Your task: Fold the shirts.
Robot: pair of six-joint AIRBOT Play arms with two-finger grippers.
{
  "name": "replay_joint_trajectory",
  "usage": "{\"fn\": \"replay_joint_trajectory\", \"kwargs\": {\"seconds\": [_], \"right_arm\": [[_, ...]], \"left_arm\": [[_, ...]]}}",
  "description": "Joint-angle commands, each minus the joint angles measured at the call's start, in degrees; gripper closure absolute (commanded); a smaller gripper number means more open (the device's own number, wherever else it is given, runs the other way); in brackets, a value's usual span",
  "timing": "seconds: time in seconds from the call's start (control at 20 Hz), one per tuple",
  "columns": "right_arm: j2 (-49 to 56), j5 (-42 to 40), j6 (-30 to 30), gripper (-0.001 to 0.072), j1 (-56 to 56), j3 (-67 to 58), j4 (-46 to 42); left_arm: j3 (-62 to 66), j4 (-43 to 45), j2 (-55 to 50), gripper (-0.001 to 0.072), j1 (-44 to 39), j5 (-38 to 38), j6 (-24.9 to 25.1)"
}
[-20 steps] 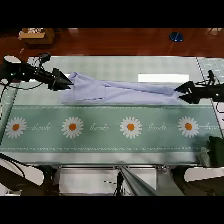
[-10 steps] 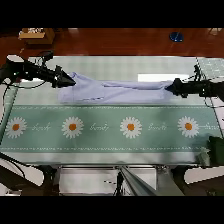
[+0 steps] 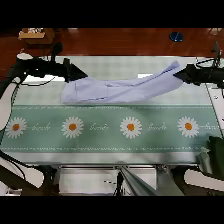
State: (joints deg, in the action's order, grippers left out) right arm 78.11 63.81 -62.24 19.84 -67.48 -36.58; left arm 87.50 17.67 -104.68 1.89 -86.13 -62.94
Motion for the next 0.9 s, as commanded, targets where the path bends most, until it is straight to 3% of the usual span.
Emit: {"fn": "replay_joint_trajectory", "kwargs": {"seconds": [0.0, 0.55, 0.85], "right_arm": [[-6.6, 4.2, -1.6, 0.0686, -0.1, -0.1, 0.0], [-25.3, 14.9, -12.2, 0.0686, -0.1, -0.1, -6.4], [-32.6, 16.3, -16.0, 0.0686, 0.0, -0.1, -9.1]], "left_arm": [[0.0, -2.3, -0.3, 0.0679, -6.9, 4.5, 0.8], [0.0, -2.3, -4.1, 0.0679, -29.0, 19.1, 0.7], [0.0, -2.8, -8.0, 0.0680, -38.4, 21.0, -0.6]]}}
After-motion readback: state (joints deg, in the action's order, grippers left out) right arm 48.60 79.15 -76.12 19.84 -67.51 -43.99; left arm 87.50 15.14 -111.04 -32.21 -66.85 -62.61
